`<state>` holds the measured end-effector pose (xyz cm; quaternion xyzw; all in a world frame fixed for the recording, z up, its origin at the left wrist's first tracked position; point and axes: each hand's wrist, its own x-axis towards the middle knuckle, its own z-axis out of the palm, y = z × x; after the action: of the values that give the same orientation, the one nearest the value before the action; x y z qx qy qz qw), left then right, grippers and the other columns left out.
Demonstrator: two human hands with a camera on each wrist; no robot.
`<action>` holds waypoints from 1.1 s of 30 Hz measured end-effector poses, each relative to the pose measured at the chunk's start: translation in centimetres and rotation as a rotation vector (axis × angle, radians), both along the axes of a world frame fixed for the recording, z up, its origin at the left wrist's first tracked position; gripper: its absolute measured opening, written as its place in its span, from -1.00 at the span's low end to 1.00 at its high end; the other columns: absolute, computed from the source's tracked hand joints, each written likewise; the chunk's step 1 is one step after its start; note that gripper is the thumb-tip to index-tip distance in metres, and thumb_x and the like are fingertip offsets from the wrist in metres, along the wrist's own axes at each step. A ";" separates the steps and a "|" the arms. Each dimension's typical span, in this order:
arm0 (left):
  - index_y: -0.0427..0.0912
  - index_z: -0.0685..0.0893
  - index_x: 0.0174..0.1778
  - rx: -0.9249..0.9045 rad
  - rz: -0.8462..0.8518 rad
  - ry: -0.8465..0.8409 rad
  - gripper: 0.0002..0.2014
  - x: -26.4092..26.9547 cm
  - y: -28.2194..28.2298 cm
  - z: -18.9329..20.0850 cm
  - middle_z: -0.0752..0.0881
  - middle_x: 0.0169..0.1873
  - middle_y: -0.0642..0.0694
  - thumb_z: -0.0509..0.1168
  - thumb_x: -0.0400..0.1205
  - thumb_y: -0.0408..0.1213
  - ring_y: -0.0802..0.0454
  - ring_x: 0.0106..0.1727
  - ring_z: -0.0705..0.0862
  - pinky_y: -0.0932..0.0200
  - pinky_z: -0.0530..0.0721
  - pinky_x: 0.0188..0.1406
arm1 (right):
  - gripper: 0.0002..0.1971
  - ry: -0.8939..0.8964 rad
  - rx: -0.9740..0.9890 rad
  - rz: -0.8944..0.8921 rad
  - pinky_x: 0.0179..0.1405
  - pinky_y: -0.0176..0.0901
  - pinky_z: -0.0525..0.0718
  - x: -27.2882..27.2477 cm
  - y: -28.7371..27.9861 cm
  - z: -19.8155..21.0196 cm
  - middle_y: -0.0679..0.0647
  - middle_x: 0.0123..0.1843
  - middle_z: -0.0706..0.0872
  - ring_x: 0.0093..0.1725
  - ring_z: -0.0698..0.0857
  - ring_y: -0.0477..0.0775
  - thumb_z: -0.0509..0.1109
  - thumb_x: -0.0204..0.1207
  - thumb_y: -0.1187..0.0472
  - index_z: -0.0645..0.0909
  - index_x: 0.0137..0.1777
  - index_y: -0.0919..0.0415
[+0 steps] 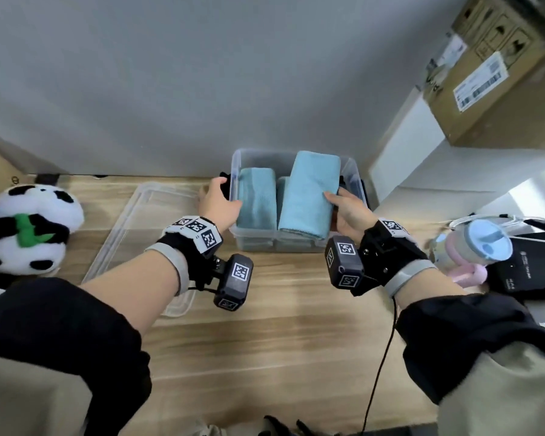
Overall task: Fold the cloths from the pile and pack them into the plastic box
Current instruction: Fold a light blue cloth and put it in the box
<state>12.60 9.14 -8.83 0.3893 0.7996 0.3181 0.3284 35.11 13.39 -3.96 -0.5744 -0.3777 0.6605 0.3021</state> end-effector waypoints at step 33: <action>0.04 0.26 0.59 -0.049 -0.052 -0.096 -0.49 -0.2 -0.2 -4.0 0.33 0.45 -0.21 0.14 0.70 -0.10 0.05 0.13 0.49 0.32 0.31 0.16 | -0.63 -0.378 -0.236 0.056 0.44 0.04 0.46 -3.3 8.1 -5.7 0.29 0.35 0.60 0.40 0.55 0.28 0.10 0.65 0.32 0.41 0.42 0.38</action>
<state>12.42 8.93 -12.84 0.3861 0.7802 0.3082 0.3837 31.81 21.46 -9.71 -0.7086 -0.3635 0.5888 0.1382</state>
